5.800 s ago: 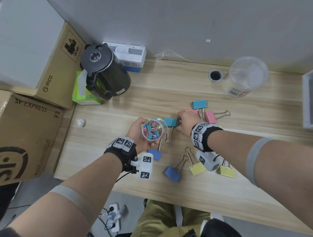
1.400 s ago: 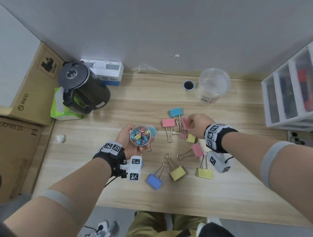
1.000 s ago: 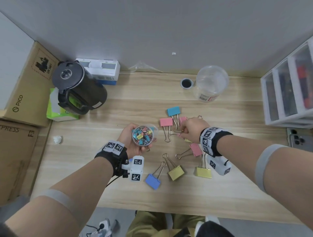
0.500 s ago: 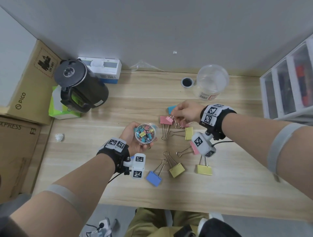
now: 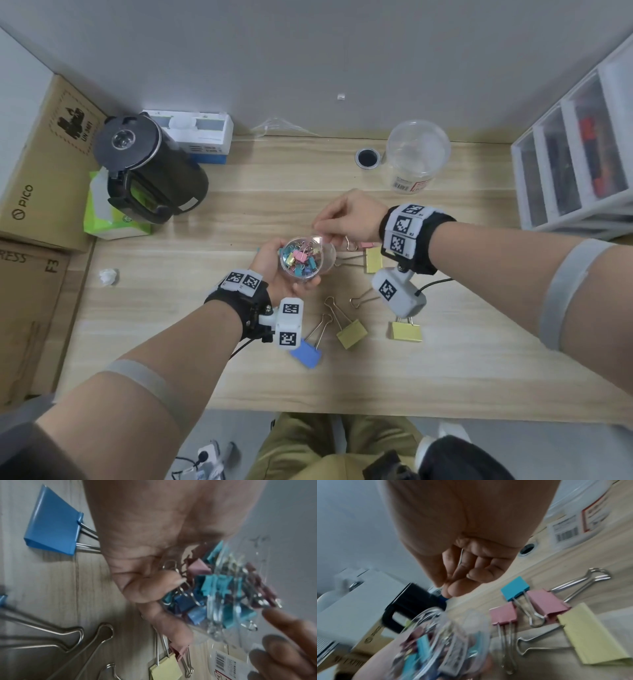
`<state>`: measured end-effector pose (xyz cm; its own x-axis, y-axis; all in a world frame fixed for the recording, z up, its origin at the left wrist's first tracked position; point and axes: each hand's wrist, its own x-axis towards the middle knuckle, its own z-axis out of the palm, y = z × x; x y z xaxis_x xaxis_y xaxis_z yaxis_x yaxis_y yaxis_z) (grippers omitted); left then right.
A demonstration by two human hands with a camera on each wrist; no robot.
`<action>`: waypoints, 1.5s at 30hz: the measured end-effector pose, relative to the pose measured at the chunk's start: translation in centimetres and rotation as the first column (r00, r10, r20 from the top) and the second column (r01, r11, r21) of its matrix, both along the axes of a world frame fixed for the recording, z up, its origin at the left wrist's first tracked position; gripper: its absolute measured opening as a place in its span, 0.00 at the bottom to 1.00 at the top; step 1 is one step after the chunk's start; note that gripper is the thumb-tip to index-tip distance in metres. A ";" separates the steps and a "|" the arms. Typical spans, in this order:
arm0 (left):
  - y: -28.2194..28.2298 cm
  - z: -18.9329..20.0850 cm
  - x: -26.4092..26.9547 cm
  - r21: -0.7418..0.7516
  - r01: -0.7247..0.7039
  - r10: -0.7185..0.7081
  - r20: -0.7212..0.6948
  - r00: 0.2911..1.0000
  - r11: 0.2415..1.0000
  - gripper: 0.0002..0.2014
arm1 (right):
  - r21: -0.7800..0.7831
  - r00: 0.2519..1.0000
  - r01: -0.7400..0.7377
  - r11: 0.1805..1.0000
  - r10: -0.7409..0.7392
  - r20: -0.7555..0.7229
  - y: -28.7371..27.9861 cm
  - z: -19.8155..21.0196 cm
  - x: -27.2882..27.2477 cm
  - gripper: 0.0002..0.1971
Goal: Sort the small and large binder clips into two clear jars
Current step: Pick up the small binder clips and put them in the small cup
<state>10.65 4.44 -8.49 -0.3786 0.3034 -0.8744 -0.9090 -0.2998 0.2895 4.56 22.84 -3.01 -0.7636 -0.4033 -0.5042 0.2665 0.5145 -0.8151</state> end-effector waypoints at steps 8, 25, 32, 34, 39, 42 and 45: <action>-1.7 0.0 0.4 0.054 0.036 -0.033 -0.048 0.998 0.998 0.20 | 0.511 0.999 0.038 0.859 -0.029 -0.026 8.6 -3.4 -0.3 0.08; 1.1 1.1 2.3 0.150 0.128 -0.124 -0.039 0.992 0.980 0.20 | 0.022 0.701 0.066 0.998 -0.063 0.710 0.4 -1.2 3.1 0.26; -0.1 1.6 2.9 0.123 0.071 -0.066 -0.040 0.997 0.990 0.21 | -0.095 0.727 0.027 0.995 0.046 0.685 -0.7 -0.8 2.6 0.18; -0.5 1.6 2.8 0.111 0.019 -0.015 -0.035 0.999 0.994 0.21 | -0.112 0.792 0.072 0.991 0.012 0.610 -1.0 -0.5 2.1 0.09; -1.5 1.4 2.3 0.054 -0.047 0.046 0.014 0.999 0.997 0.27 | -0.152 0.947 -0.054 0.987 0.099 0.306 -2.0 0.5 1.6 0.22; -1.5 1.3 2.2 0.004 -0.077 0.077 0.022 0.997 0.997 0.27 | 0.049 0.972 -0.227 0.973 0.230 -0.057 -3.3 1.3 2.5 0.24; -1.2 1.4 2.1 -0.032 -0.074 0.074 0.006 0.997 0.997 0.24 | 0.229 0.857 -0.385 0.894 0.438 -0.270 -4.3 1.5 3.4 0.25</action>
